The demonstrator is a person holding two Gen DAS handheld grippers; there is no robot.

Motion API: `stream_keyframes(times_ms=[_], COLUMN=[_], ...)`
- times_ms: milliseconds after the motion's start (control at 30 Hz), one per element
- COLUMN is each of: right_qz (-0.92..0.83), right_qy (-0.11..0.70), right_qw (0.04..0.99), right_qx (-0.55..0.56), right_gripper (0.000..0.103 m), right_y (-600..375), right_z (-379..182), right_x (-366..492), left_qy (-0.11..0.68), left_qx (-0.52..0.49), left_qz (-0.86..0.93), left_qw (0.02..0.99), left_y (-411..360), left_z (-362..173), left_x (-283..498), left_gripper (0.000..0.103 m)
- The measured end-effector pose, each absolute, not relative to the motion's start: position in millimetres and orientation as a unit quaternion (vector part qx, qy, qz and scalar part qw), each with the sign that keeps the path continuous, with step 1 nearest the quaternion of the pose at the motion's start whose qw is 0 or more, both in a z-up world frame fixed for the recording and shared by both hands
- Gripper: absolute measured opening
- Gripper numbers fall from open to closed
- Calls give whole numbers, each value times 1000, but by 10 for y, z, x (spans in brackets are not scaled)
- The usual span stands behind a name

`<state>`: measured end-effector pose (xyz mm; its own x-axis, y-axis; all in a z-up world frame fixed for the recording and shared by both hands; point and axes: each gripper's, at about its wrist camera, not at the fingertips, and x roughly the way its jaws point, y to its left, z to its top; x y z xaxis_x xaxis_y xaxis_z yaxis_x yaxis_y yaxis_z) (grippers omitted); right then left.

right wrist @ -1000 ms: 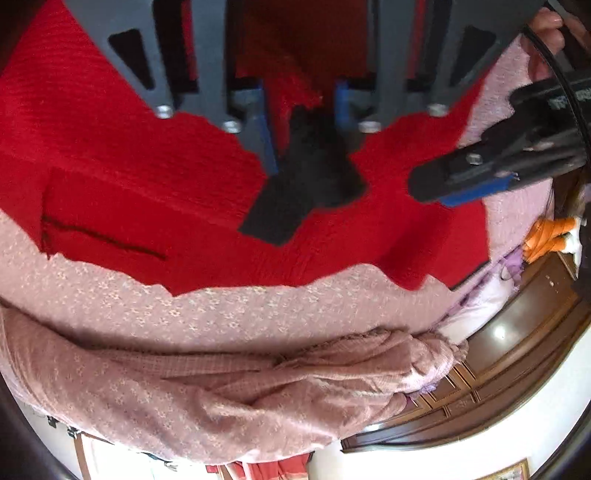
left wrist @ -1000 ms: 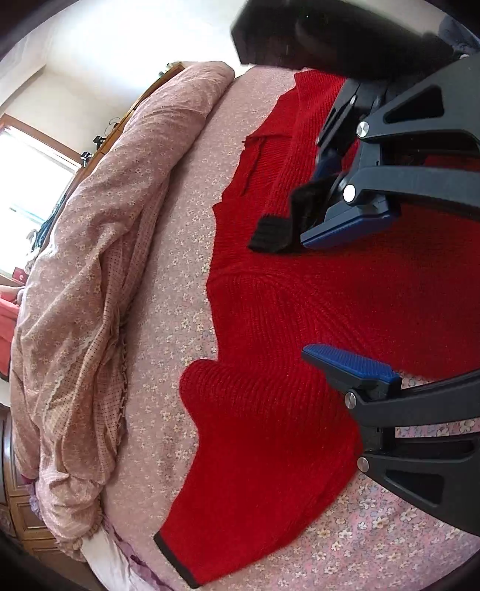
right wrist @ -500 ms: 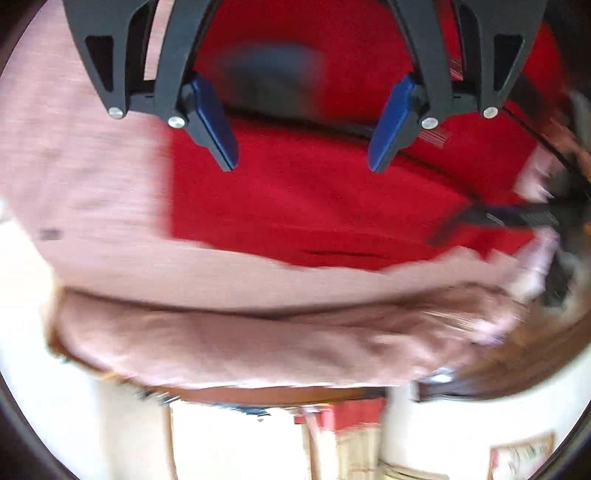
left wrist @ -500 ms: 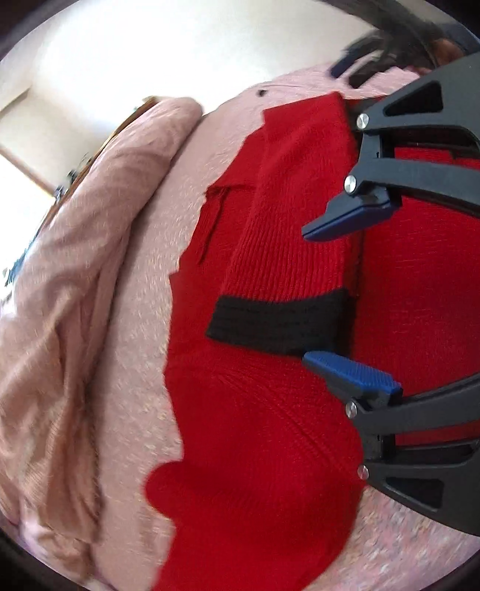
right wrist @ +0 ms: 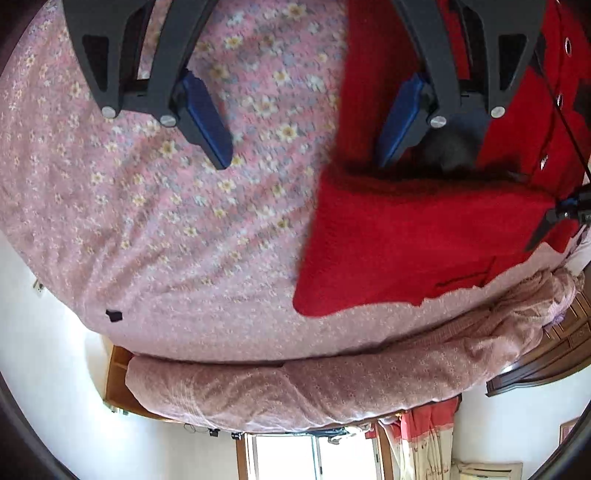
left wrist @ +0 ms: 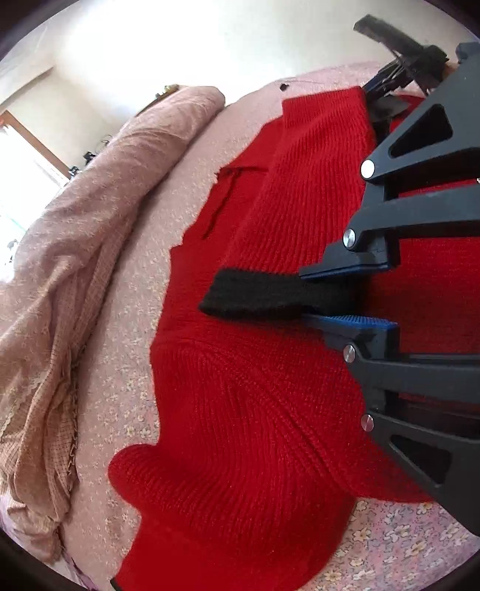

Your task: Fold small clothes

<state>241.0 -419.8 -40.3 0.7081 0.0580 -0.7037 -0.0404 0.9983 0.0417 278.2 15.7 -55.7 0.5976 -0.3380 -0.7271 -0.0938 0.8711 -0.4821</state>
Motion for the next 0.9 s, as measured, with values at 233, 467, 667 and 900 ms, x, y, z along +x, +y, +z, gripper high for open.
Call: stream_keyframes(times_ms=[233,467,667,900], right_qz=[1,-20,-27,-12], right_qy=[385,394,402,364], right_qw=[923,919,915,930], right_qx=[2,23,12,49], right_gripper=[83,88,89,89], right_y=[-4182,-4311,-4309,-4088], right_z=[-429,-468,-375,131], right_x=[2537,2480,2268,2066], left_qy=[409,450,449,414], left_qx=[-252,-244,-265,-254], left_qz=[-71,-43,-44,-23], left_qw=[874,858,852,874], left_y=[236,209,347,578], left_z=[-340,-607,-519,-257], left_x=[2659,2720,2637,2481], left_gripper=[6,7,14,28])
